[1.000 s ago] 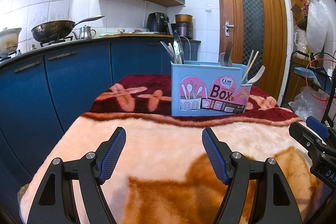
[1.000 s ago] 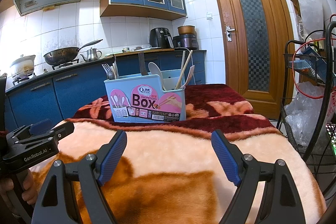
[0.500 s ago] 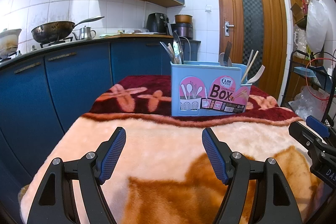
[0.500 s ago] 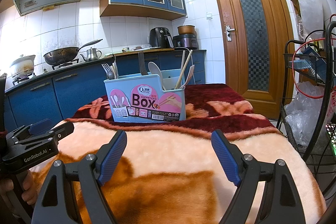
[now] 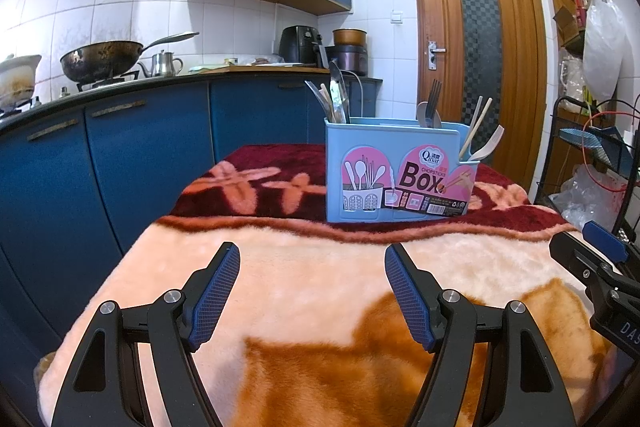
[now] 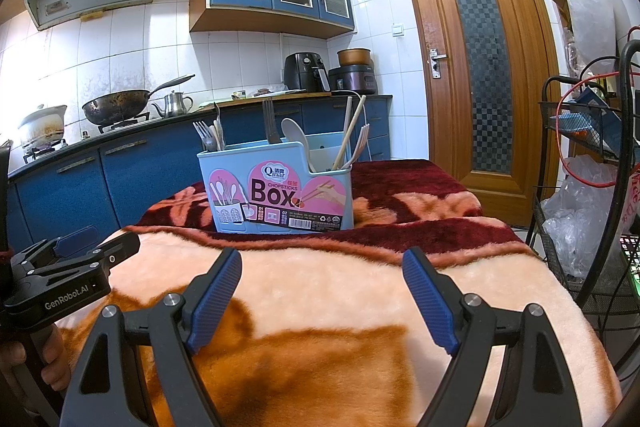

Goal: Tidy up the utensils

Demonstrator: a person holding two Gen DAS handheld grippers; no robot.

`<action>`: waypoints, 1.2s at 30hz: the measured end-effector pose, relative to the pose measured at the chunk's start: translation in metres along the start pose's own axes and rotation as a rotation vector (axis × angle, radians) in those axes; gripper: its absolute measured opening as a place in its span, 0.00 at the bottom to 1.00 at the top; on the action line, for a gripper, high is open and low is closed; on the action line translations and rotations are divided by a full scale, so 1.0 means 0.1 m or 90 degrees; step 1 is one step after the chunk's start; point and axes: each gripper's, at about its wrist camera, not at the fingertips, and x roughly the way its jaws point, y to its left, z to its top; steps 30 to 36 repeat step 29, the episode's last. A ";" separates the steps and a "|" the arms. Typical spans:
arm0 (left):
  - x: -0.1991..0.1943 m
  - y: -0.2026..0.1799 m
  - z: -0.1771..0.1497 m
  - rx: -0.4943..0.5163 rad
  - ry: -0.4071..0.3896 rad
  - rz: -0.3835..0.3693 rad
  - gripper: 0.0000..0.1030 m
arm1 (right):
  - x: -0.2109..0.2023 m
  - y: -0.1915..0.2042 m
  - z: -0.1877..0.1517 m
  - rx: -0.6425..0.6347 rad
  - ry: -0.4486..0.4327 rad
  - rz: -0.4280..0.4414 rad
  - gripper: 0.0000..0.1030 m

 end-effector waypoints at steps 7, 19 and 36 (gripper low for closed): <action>-0.01 0.00 0.00 0.000 0.000 0.001 0.74 | -0.01 -0.03 -0.01 0.000 0.002 -0.001 0.82; 0.01 0.00 0.00 0.000 0.006 -0.003 0.74 | -0.01 -0.05 -0.01 0.001 0.005 -0.001 0.82; 0.05 0.02 0.03 -0.007 0.010 -0.002 0.74 | 0.01 -0.08 -0.02 0.005 0.017 -0.016 0.82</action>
